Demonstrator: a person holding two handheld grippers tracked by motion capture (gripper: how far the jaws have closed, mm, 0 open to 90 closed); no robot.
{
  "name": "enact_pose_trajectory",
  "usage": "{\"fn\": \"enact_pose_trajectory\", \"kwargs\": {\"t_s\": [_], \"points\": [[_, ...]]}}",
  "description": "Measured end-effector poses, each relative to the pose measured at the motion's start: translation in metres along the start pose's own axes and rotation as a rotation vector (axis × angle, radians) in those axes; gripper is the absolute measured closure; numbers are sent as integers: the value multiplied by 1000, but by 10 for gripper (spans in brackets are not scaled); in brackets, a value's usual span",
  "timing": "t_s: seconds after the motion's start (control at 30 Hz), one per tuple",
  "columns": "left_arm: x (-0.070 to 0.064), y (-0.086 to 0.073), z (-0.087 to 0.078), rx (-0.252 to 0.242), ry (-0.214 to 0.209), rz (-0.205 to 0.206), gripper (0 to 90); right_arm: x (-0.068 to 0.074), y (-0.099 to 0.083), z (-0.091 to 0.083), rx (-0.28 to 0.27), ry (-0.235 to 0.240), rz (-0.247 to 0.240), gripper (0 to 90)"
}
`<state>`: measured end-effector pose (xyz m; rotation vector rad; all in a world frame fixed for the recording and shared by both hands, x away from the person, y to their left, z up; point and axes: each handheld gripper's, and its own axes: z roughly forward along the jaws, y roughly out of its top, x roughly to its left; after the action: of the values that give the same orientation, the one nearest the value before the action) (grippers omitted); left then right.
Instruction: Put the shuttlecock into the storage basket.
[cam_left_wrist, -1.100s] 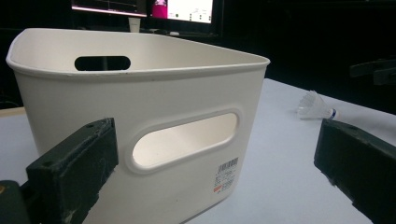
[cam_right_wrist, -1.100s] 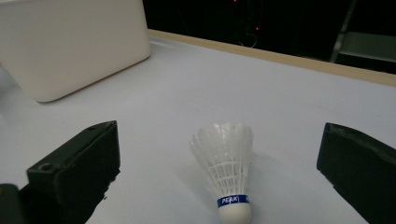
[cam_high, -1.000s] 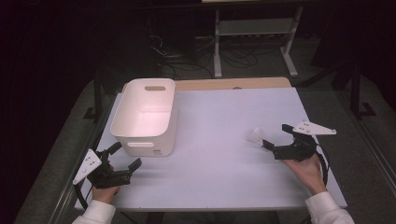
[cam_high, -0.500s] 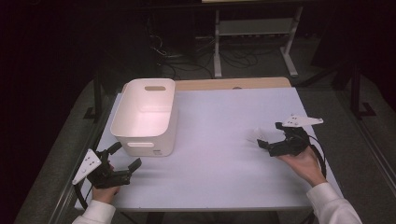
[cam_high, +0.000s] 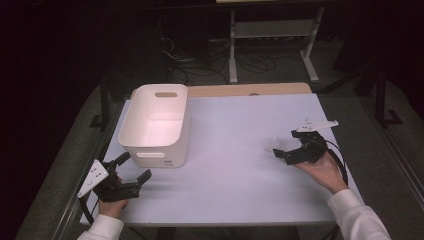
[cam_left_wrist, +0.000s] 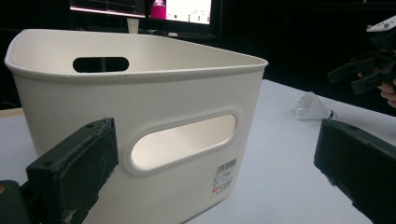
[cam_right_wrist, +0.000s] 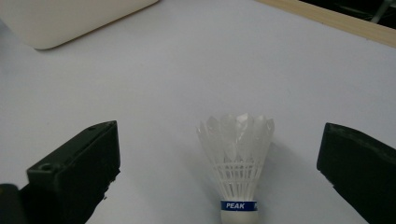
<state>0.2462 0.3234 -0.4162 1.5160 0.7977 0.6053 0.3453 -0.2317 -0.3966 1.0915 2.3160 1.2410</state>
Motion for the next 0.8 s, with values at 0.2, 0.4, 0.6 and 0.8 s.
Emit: {"fn": "enact_pose_trajectory", "kwargs": {"t_s": [0.2, 0.4, 0.6, 0.8], "points": [[0, 0, 0, -1, 1, -2, 0, -2, 3, 3, 30, 5, -12, 0], [0, 0, 0, -1, -3, -1, 0, -4, 1, 7, 56, 12, -6, 0], [0, 0, 0, 0, -3, -2, 0, -5, 0, 11, 81, 21, 2, 0], [0, 0, 0, 0, -3, -2, 0, -7, -1, 14, 99, 22, 13, 0]]}}
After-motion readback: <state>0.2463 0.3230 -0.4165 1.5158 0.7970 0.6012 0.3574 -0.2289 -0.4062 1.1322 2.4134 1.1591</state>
